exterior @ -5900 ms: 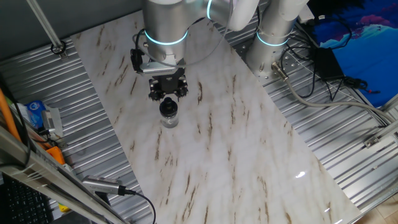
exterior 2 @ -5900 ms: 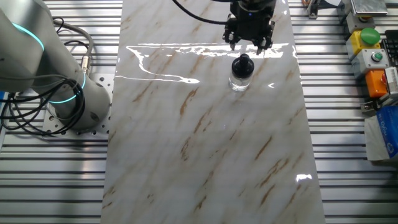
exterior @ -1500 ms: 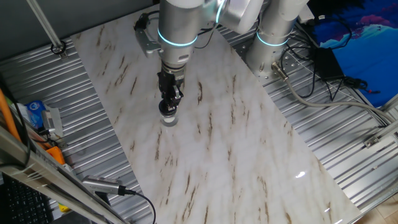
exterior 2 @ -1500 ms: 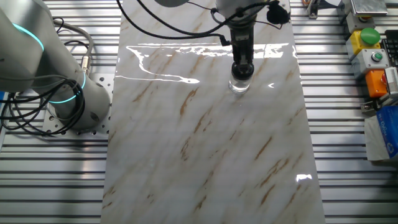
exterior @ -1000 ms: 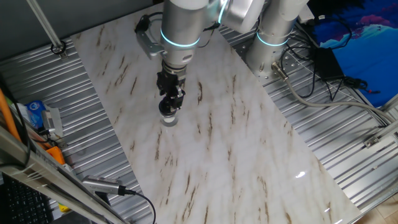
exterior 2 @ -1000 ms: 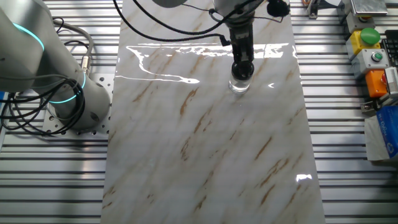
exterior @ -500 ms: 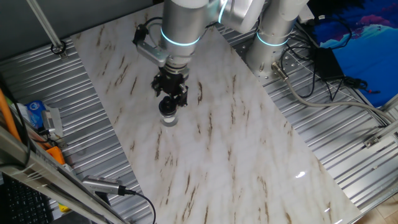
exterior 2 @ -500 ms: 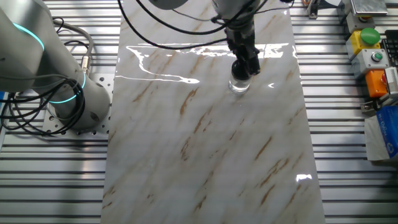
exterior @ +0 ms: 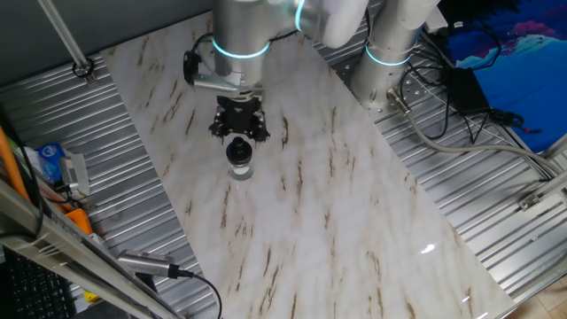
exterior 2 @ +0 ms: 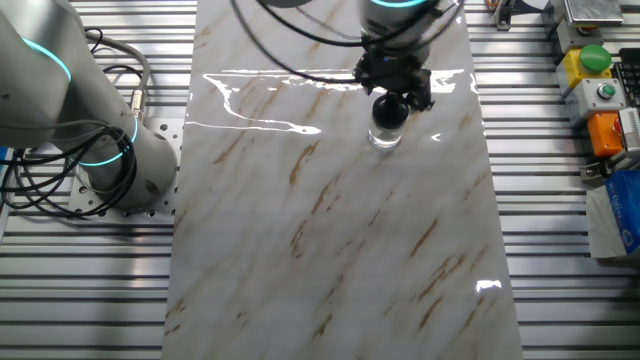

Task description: Screw the lid onto the jar

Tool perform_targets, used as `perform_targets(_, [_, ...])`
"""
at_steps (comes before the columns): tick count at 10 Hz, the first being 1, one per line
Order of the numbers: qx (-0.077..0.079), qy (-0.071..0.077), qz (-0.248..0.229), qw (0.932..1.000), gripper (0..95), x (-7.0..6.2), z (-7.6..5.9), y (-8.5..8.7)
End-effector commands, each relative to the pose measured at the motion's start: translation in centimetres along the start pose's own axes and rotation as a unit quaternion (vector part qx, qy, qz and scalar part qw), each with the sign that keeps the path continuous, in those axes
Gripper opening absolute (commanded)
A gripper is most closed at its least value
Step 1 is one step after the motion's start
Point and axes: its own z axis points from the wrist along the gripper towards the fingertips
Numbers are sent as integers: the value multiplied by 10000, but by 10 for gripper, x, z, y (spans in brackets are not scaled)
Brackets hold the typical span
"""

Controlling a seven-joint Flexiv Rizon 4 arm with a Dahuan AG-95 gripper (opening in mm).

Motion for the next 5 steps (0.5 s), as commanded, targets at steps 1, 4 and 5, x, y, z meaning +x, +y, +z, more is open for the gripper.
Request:
perform_targets(1, [-1073, 110, -3646, 9249, 760, -1, 0, 2])
perform_targets(4, [-1093, 149, -3710, 9221, 570, -2, 2, 1])
perform_targets(5, [-1039, 236, -3613, 9264, 570, -2, 2, 1])
